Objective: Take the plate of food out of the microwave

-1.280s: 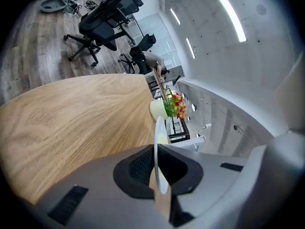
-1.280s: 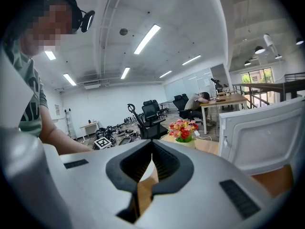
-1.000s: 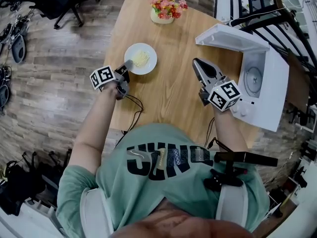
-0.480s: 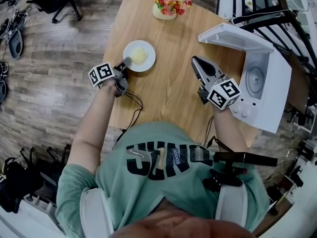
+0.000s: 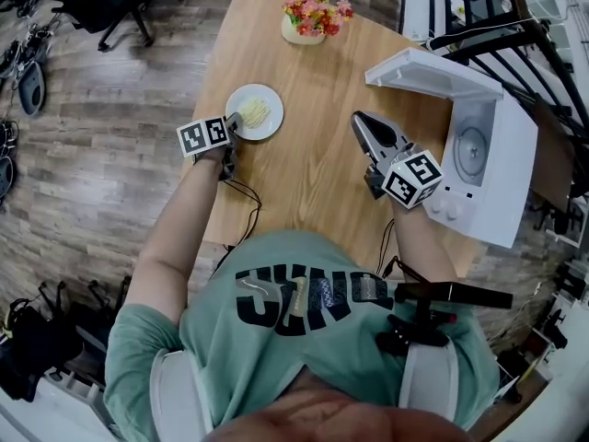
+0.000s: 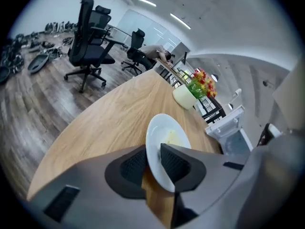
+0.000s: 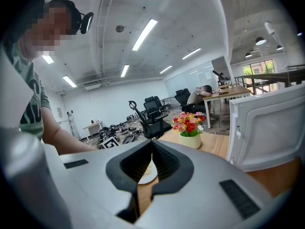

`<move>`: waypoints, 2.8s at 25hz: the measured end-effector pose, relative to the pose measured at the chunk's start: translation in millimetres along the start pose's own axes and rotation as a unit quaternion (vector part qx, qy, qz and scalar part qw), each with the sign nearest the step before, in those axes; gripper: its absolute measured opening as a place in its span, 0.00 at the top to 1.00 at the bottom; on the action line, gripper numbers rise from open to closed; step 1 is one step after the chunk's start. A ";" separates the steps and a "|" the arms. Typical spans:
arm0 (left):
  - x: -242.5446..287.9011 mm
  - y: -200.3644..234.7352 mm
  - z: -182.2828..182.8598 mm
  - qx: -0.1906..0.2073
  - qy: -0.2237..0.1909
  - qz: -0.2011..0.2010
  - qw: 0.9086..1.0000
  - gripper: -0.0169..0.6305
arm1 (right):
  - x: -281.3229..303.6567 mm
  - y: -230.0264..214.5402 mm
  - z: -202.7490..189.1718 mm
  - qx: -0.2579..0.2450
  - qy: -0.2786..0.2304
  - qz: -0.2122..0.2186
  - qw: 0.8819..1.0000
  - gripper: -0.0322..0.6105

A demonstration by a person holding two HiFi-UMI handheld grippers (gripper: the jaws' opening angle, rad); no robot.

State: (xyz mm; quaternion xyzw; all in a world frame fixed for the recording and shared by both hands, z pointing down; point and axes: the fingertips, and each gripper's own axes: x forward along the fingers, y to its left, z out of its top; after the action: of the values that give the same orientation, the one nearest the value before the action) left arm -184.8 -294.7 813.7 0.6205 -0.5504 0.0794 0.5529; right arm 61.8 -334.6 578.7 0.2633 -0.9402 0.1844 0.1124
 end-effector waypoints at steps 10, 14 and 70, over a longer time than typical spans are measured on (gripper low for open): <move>-8.9 -5.1 16.6 0.093 -0.053 0.043 0.993 0.75 | -24.1 -3.9 11.8 -0.006 -0.008 -0.029 1.000 0.94; -28.8 -17.9 30.7 0.071 -0.095 -0.014 0.993 0.75 | -31.0 1.1 18.0 -0.007 -0.013 -0.041 0.999 0.94; -267.1 -370.8 -97.3 0.346 -0.158 -0.355 0.854 0.97 | -318.7 69.8 48.4 0.007 -0.153 -0.065 0.986 0.94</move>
State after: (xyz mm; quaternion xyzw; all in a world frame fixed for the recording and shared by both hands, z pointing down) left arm 48.8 -141.0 439.5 0.9292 -0.3099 -0.0356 0.1983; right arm 285.3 -154.3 416.4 0.3499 -0.9258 0.1409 -0.0234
